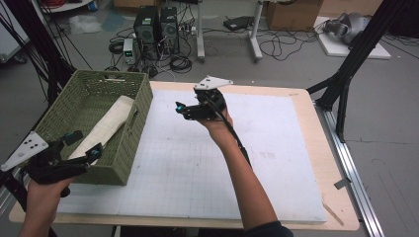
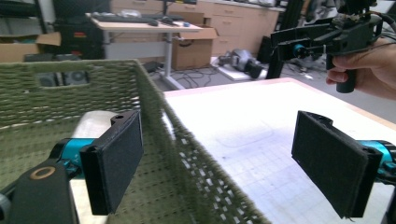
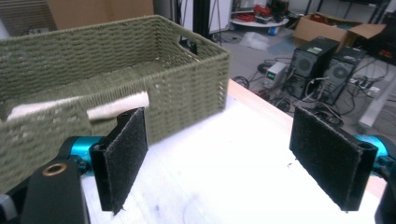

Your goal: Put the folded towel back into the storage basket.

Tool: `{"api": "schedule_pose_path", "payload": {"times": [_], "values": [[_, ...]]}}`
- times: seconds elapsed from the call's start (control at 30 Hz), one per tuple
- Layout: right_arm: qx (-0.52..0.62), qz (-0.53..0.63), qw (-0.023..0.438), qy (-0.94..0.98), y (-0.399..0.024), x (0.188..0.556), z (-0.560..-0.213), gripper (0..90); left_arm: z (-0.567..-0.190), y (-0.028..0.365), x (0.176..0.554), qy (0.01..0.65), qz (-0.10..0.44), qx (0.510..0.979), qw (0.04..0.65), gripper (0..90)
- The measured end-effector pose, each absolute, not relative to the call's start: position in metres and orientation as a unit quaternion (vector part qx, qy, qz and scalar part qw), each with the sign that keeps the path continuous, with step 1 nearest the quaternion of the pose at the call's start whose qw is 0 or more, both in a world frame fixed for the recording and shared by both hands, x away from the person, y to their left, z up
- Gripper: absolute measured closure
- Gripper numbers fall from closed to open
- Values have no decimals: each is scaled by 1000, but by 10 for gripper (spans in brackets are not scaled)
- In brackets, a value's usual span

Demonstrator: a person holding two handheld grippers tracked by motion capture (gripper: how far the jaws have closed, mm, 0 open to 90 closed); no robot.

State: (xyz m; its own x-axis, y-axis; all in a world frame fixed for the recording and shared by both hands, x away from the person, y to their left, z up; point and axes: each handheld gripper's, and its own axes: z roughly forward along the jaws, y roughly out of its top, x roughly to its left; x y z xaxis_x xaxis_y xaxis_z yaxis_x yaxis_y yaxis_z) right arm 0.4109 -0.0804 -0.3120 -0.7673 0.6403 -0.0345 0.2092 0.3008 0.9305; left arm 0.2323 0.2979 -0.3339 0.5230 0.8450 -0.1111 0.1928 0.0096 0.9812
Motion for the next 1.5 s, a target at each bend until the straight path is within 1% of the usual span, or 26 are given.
{"api": "schedule_pose_path", "payload": {"times": [0.3,0.53,0.73,0.97,1.1,1.3,1.5], "values": [[290,511,225,777,-130,381,-319,180,-335,277,238,370,262,662,597,170],[313,506,241,767,-171,358,-328,180,-336,260,243,338,249,666,616,168],[324,498,262,760,-198,340,-333,180,-339,241,248,313,229,676,627,168],[339,485,286,754,-224,316,-340,180,-343,221,251,301,210,684,631,168],[351,475,299,750,-238,299,-349,180,-348,208,252,290,203,689,632,168],[370,478,307,735,-261,281,-365,181,-355,188,251,275,198,702,626,165],[394,474,301,728,-278,266,-384,181,-370,169,252,260,181,717,621,165]]}}
